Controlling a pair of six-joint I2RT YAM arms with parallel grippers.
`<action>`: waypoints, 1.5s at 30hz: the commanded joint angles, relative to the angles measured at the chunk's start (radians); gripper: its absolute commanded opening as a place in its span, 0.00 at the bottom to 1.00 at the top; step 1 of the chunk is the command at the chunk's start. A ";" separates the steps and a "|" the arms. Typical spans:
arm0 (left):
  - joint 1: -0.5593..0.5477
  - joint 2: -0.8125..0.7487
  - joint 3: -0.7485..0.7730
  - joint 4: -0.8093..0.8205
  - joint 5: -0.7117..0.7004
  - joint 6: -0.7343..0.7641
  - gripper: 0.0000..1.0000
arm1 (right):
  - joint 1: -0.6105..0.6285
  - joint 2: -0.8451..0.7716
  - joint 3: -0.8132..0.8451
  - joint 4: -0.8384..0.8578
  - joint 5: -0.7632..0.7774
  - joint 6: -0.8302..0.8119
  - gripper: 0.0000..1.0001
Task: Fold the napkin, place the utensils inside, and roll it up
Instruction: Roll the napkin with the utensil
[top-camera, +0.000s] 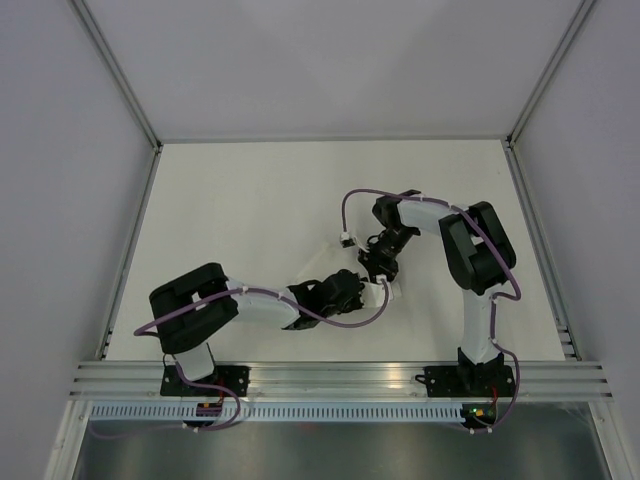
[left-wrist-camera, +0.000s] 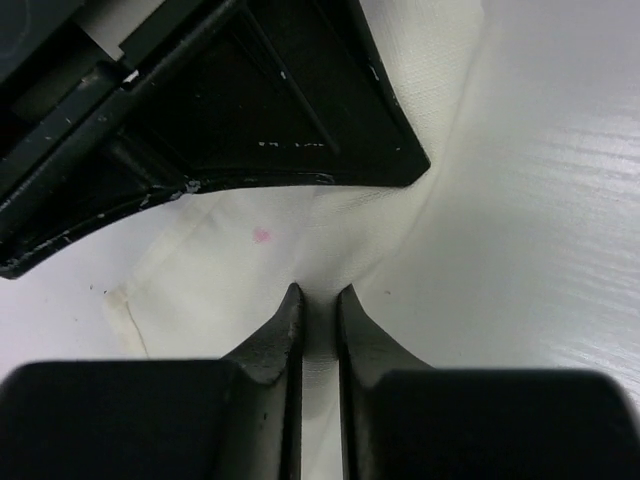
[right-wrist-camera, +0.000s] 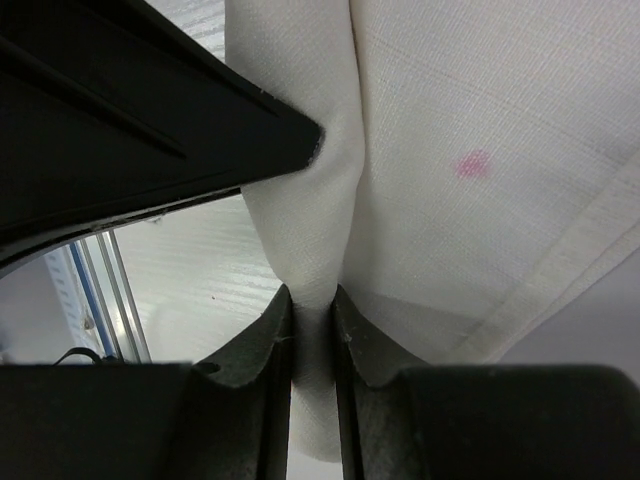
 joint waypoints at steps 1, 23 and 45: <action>0.034 0.061 0.059 -0.177 0.162 -0.062 0.12 | -0.006 0.090 -0.049 0.086 0.218 -0.056 0.23; 0.122 0.143 0.180 -0.352 0.547 -0.117 0.03 | -0.282 -0.137 0.103 0.029 -0.089 0.088 0.74; 0.326 0.488 0.619 -0.788 1.029 -0.193 0.11 | -0.198 -0.987 -0.722 0.741 0.133 0.087 0.80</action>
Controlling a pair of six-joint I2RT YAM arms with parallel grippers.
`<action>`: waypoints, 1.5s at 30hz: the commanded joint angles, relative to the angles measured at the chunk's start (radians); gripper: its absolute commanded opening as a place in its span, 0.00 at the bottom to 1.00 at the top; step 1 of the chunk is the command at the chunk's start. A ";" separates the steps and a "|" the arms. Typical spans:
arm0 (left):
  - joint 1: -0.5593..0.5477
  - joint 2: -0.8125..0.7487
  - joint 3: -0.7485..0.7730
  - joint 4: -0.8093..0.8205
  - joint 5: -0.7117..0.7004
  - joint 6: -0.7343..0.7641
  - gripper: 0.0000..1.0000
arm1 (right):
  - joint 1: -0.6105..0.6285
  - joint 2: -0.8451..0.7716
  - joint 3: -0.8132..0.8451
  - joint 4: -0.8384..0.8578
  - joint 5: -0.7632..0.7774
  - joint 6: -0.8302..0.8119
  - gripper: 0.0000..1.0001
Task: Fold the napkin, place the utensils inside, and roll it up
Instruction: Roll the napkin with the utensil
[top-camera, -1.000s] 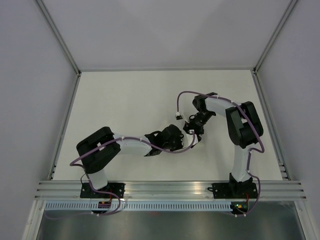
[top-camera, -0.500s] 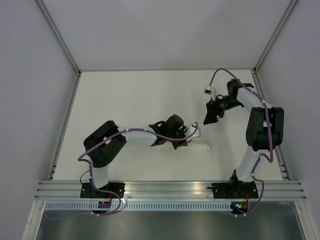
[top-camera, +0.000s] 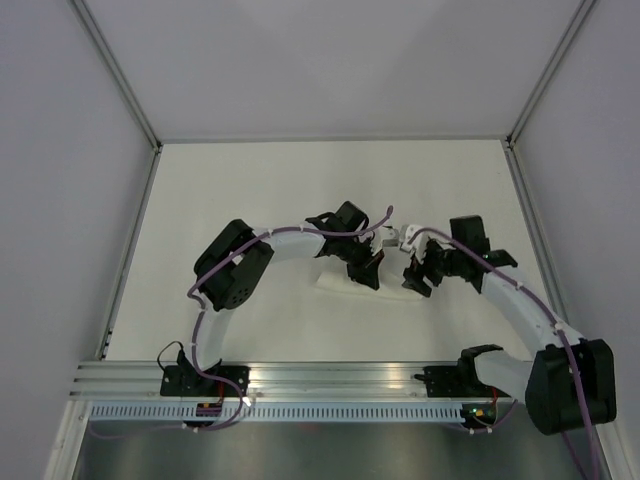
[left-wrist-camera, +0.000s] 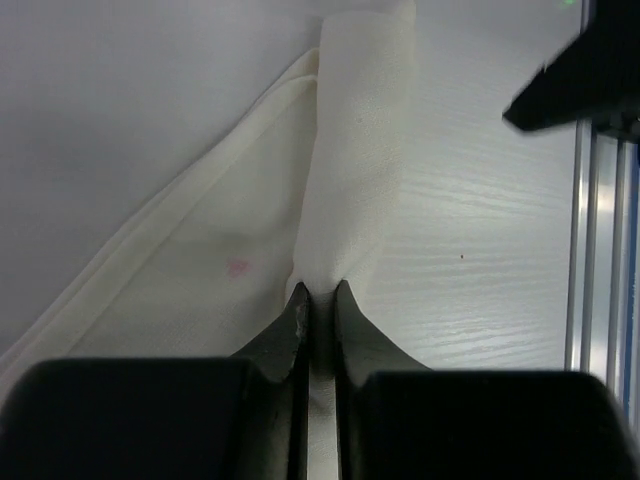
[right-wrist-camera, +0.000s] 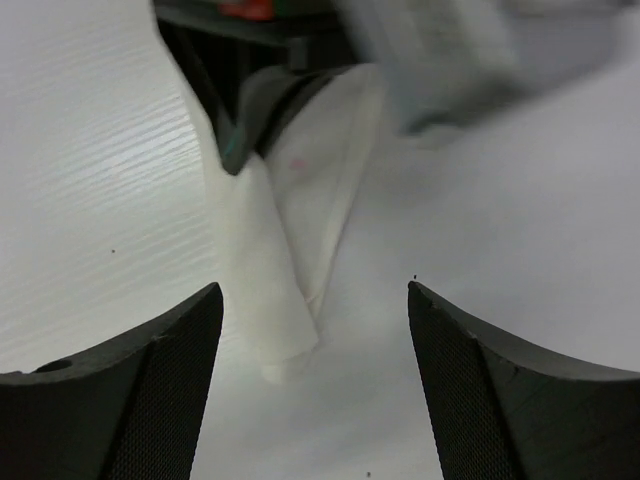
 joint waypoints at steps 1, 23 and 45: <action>-0.003 0.125 -0.002 -0.198 0.022 -0.031 0.11 | 0.167 -0.097 -0.137 0.233 0.185 0.001 0.80; 0.011 0.174 0.098 -0.216 0.059 -0.129 0.29 | 0.492 0.001 -0.332 0.440 0.478 0.027 0.69; 0.099 0.029 0.114 -0.161 0.182 -0.149 0.41 | 0.495 0.074 -0.263 0.307 0.501 -0.005 0.22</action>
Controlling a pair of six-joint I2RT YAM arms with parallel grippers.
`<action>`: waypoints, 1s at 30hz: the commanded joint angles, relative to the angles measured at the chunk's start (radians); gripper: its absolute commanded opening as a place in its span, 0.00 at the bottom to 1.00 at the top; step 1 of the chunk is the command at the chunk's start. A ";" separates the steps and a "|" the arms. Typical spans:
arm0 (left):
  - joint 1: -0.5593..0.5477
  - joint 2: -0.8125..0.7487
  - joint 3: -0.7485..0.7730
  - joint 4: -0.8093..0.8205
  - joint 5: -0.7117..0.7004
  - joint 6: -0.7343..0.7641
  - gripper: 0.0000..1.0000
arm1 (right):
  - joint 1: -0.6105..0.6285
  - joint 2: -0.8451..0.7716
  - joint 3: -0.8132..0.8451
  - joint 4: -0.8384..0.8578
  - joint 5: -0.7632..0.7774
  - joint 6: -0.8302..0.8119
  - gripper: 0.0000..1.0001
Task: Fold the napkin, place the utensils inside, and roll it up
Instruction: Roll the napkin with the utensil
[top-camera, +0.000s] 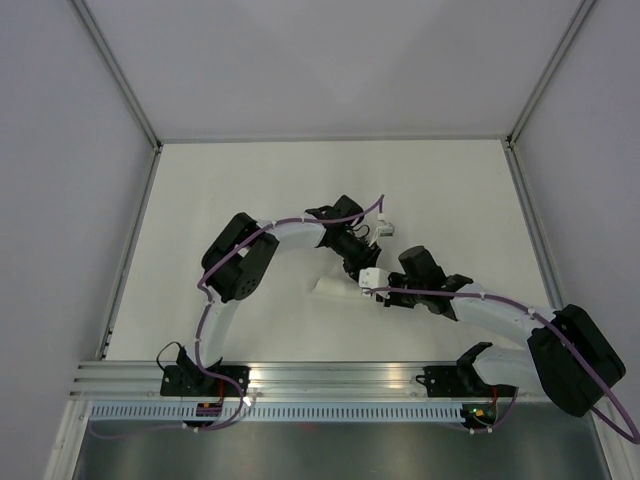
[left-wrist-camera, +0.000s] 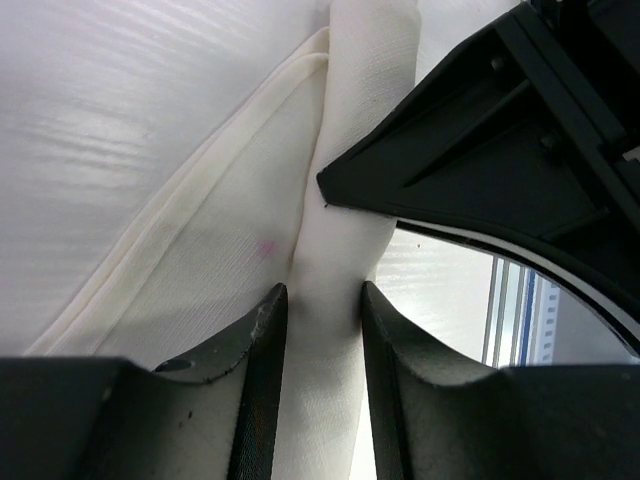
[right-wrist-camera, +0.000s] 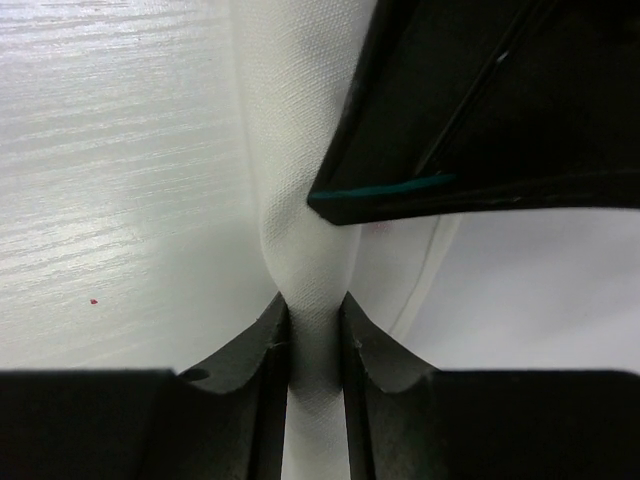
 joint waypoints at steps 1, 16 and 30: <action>0.046 -0.079 -0.009 0.004 0.012 -0.026 0.41 | 0.001 0.033 0.022 -0.086 0.044 -0.010 0.22; 0.178 -0.407 -0.354 0.438 -0.224 -0.179 0.38 | -0.033 0.265 0.209 -0.328 -0.063 -0.043 0.17; -0.033 -0.722 -0.824 0.899 -0.764 -0.037 0.40 | -0.260 0.592 0.595 -0.781 -0.236 -0.248 0.16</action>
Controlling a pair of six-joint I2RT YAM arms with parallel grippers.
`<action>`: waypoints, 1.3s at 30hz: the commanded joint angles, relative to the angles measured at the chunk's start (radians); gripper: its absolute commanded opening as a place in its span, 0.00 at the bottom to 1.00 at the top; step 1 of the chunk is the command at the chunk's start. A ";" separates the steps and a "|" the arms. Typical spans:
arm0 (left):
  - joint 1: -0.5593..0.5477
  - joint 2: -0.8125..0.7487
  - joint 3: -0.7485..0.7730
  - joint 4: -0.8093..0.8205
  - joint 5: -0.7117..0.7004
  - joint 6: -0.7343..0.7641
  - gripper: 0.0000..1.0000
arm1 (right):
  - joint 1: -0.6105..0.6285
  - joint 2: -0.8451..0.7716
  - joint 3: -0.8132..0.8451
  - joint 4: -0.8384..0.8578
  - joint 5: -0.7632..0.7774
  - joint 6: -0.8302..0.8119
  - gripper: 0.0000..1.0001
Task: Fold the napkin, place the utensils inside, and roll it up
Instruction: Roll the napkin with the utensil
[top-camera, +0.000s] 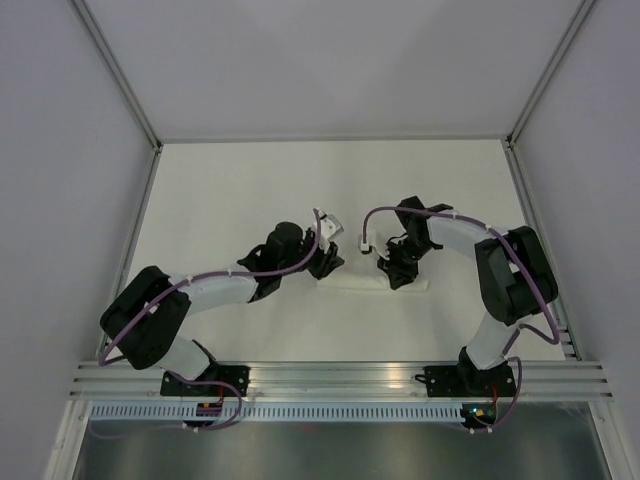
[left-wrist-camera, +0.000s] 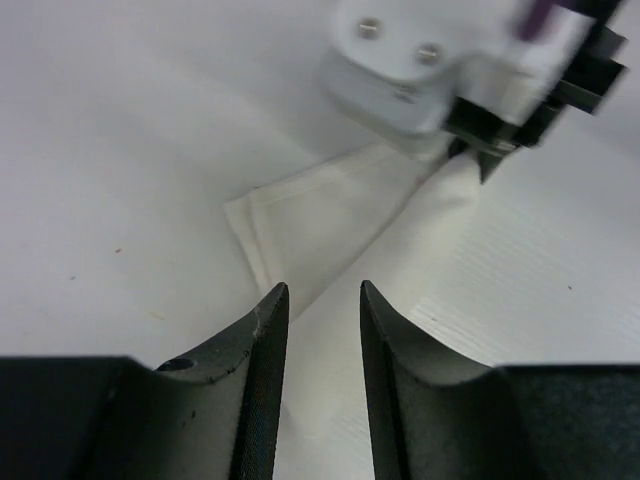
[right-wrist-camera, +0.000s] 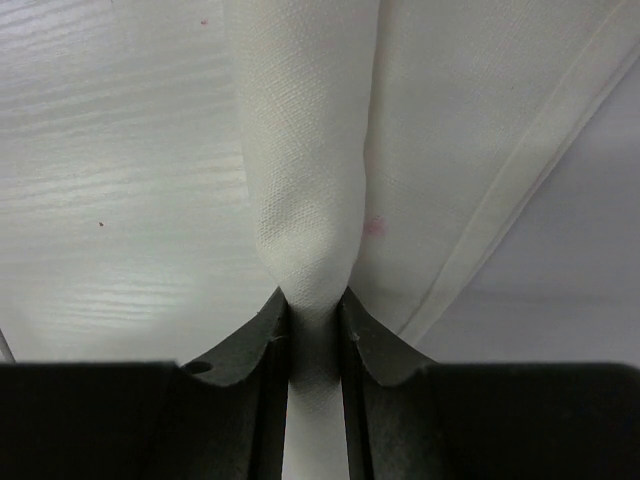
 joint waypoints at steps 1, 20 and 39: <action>-0.135 -0.008 -0.024 0.107 -0.191 0.144 0.40 | -0.029 0.101 0.039 -0.177 0.025 -0.071 0.15; -0.379 0.266 0.185 -0.061 -0.340 0.496 0.52 | -0.039 0.256 0.146 -0.200 0.036 -0.052 0.16; -0.380 0.413 0.246 -0.103 -0.324 0.474 0.39 | -0.045 0.303 0.166 -0.206 0.036 -0.047 0.16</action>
